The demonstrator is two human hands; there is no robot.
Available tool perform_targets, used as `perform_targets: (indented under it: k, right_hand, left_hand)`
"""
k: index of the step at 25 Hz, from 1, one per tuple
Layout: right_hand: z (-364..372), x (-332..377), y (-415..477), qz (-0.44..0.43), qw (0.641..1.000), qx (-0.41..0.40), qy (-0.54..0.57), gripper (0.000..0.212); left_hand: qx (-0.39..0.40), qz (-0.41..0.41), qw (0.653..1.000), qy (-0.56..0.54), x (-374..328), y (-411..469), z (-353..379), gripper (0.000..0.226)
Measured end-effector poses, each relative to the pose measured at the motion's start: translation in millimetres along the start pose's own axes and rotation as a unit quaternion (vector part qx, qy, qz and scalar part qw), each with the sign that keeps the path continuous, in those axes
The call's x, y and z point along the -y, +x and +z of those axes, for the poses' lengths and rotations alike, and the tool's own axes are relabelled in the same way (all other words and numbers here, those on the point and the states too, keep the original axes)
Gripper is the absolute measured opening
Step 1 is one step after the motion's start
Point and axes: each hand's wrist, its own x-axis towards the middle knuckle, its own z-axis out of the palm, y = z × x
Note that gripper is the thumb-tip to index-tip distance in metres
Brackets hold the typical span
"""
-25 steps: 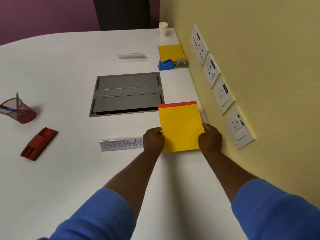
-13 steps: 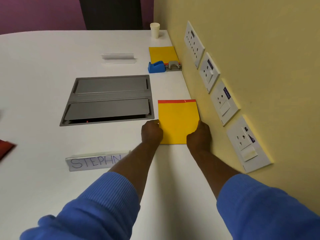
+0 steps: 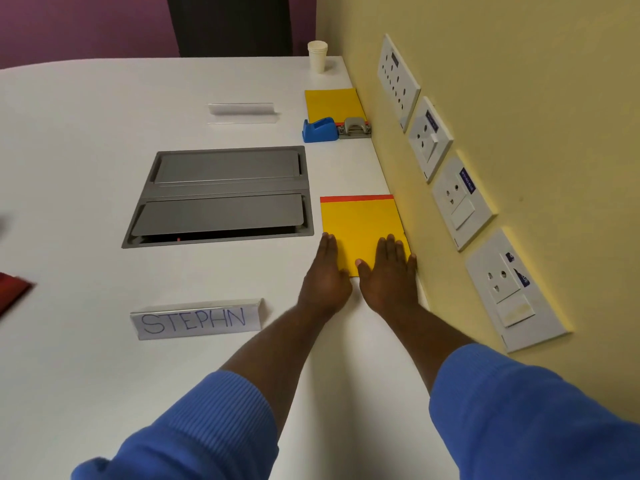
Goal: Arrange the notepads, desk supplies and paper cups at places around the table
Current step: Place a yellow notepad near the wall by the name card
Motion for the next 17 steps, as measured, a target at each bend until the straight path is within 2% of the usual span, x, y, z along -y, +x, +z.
perform_targets:
  k: [4,8,17]
  right_hand:
    - [0.2,4.0,-9.0,0.001,0.999,-0.008,0.033,0.078]
    - [-19.7,21.3,-42.9,-0.017,0.998,-0.003,0.061,0.080]
    - [-64.5,76.5,-175.4,-0.051,0.998,0.000,0.038,0.089]
  left_hand:
    - [0.049,0.063,0.996,0.040,2.2,-4.4,-4.5,0.074]
    - [0.059,0.112,0.984,0.122,0.3,-38.3,-24.9,0.072]
    - [0.076,0.113,0.959,0.250,15.8,-150.4,-116.9,0.083]
